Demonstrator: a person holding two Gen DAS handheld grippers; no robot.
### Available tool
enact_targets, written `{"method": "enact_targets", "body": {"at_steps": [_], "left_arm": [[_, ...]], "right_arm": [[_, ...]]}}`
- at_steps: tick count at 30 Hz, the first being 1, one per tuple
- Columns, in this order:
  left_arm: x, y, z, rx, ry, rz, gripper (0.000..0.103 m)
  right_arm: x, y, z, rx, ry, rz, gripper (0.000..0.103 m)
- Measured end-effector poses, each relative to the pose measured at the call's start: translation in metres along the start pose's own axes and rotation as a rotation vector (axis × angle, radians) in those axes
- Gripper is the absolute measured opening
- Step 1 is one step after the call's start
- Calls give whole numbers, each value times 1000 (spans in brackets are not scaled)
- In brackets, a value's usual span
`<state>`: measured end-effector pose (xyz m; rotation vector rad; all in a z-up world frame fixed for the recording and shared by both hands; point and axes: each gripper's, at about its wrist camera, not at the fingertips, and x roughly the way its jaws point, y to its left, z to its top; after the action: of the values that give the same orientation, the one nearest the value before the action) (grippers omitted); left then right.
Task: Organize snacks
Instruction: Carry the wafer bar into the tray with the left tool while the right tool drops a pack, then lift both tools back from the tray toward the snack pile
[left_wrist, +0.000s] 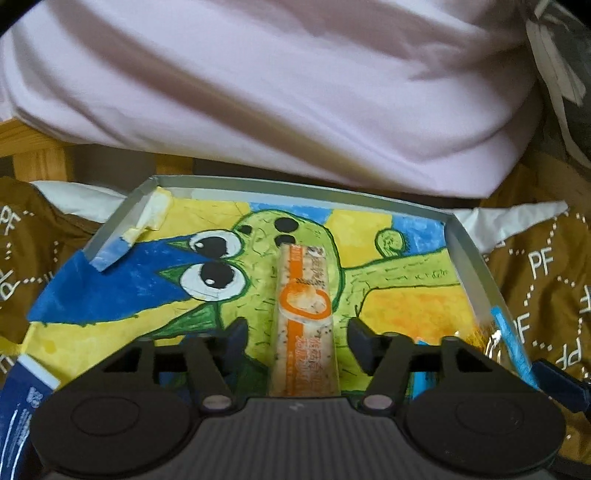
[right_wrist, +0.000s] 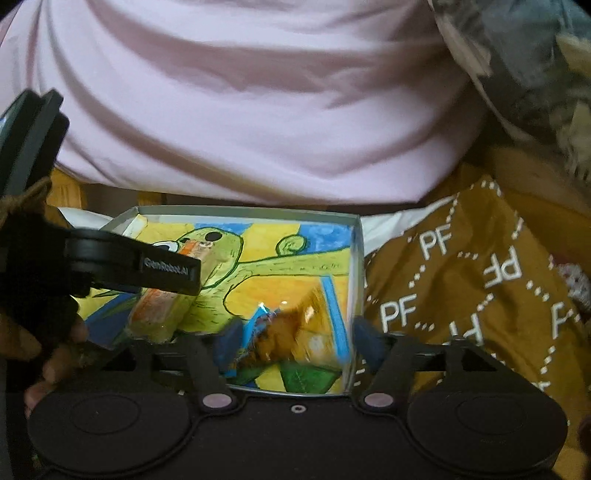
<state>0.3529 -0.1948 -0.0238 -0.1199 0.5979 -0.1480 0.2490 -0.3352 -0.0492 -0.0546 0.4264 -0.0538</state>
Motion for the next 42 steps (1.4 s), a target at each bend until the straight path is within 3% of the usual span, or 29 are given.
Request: {"method": "enact_targets", "body": {"at_steps": [11, 24, 31, 37, 42], "left_arm": [[-60, 27, 2, -23, -123, 31, 101], [-168, 60, 3, -52, -284, 27, 103], [-227, 75, -18, -17, -385, 100, 103], [-264, 90, -38, 13, -394, 124, 103], [-281, 101, -63, 33, -339, 121, 103]], "right_arm": [[-35, 3, 16, 29, -114, 4, 102], [-124, 18, 26, 26, -262, 4, 102], [-180, 28, 20, 77, -322, 22, 102], [-216, 42, 9, 84, -305, 39, 102], [-232, 54, -2, 93, -242, 35, 102]]}}
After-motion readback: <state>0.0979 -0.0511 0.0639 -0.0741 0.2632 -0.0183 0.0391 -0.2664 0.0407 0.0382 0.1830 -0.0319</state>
